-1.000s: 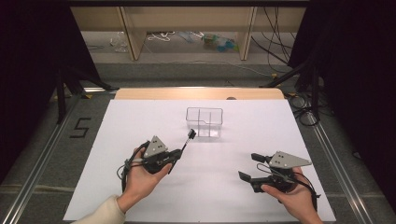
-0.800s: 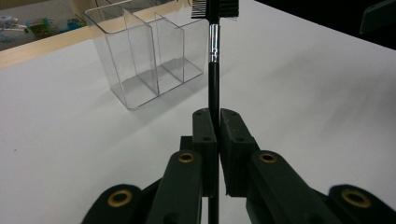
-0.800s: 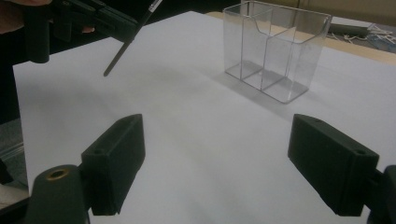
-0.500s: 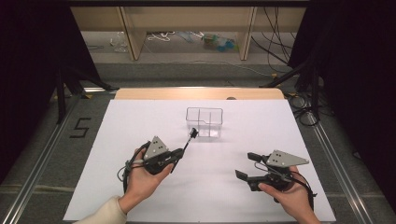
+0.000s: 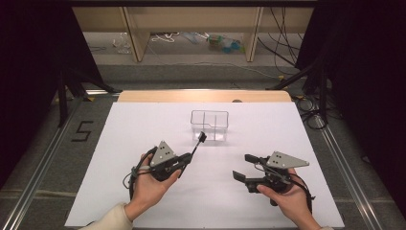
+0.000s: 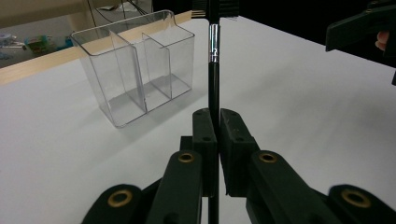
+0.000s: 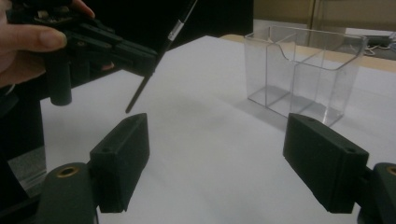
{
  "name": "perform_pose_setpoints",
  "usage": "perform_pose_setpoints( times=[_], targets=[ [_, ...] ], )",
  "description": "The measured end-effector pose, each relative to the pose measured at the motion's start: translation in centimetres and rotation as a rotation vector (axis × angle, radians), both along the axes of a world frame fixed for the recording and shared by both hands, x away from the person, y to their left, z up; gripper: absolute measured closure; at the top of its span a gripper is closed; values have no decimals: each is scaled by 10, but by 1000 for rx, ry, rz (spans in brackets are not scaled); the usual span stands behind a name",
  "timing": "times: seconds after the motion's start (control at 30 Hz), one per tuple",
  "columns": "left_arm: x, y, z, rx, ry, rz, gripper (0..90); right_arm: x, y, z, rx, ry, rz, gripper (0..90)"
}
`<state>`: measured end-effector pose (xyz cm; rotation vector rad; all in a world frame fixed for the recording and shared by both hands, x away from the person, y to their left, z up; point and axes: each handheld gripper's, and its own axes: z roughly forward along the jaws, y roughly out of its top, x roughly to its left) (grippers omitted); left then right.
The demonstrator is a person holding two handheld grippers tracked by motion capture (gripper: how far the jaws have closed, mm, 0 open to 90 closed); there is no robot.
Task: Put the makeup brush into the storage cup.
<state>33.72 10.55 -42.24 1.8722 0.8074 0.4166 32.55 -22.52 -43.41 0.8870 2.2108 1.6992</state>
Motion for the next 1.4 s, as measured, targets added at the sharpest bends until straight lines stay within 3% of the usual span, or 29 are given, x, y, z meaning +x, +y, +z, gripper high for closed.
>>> perform_pose_setpoints(
  times=[0.03,0.07,0.1,0.13,0.23,0.27,0.33,0.37,0.4,0.43,0.5,0.53,0.67,0.7,1.1,1.4],
  targets=[
    [-1,-1,0,-3,2,2,855,2,2,0,4,-35,-2,244],
    [-1,-1,0,-3,2,2,855,2,2,0,4,-35,-2,244],
    [-1,-2,0,1,-2,0,855,1,4,1,5,8,10,246],
    [-1,-3,0,-5,1,-13,855,5,10,2,24,-19,13,251],
    [-2,-5,0,-1,-6,-7,855,6,18,3,42,13,26,255],
    [-2,-6,0,-4,-7,-10,855,10,26,2,48,-6,37,260],
    [-2,-7,1,-3,-8,-14,855,12,33,2,57,2,43,264],
    [-3,-8,1,-7,-4,-14,855,15,36,1,53,-30,45,266],
    [-3,-8,1,-7,-4,-14,855,15,36,1,53,-30,45,266],
    [-3,-9,0,-9,-6,-13,855,15,40,2,53,1,42,266],
    [-3,-11,0,-6,-4,-23,855,21,48,0,69,-20,44,272],
    [-3,-12,0,-6,-8,-25,855,21,50,1,83,19,48,276],
    [-3,-14,-1,-2,-8,-28,855,25,55,1,92,13,43,293],
    [-3,-14,-1,0,-12,-34,855,28,59,1,118,18,38,310],
    [-3,-15,-1,2,-12,-30,855,40,76,0,163,51,28,442],
    [-3,-16,-1,4,-15,-34,855,44,84,-2,172,53,21,550]
  ],
)
